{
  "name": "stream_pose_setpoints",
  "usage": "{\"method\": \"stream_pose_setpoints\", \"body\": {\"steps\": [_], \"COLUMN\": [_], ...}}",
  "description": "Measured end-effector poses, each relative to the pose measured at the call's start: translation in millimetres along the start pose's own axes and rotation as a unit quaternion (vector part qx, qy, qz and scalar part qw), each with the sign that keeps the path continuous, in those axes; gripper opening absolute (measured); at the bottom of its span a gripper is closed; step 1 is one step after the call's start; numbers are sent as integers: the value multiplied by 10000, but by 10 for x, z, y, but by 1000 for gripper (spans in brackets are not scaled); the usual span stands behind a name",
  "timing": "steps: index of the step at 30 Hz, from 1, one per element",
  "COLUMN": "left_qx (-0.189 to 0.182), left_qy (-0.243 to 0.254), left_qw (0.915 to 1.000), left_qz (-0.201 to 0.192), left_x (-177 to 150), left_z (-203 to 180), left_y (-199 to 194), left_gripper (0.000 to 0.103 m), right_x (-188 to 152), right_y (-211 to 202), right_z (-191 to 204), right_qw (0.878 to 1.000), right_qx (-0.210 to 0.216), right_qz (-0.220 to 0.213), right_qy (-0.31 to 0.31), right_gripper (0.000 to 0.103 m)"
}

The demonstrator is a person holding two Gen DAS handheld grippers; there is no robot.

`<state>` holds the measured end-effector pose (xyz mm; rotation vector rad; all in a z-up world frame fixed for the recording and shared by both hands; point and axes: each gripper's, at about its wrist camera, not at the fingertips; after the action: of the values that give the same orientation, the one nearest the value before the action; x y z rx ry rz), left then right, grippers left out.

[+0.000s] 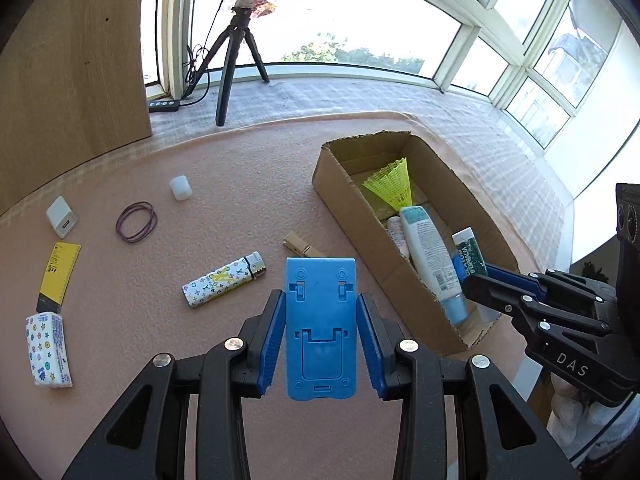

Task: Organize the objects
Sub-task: 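Carry the phone stand and glue stick into the box and open both tools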

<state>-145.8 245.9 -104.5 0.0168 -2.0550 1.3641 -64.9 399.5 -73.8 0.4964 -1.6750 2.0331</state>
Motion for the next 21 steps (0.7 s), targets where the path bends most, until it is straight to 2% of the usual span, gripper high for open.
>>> {"method": "stream_pose_setpoints", "body": {"steps": [10, 21], "left_qx": [-196, -169], "left_qy": [418, 616], "left_qw": [9988, 9979], "left_qz": [-151, -53], "left_x": [529, 972], "left_z": [-611, -974], "left_y": [277, 766], "left_gripper": [39, 39], "right_x": [103, 190], "right_y": [-190, -147], "right_z": [-504, -862], "right_qw": [9990, 9984], "right_qx": [-292, -361], "right_qz": [-226, -209], "right_qy": [246, 377], "right_gripper": [14, 14]}}
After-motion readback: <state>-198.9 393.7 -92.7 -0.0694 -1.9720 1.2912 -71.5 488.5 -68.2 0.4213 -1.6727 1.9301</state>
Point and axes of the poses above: each gripper's, at about its wrist camera, not at the fingertips, and y roughly the way its jaws point, z to its left, x to its top, and after that the axes turned 1 degree about y, right-handed
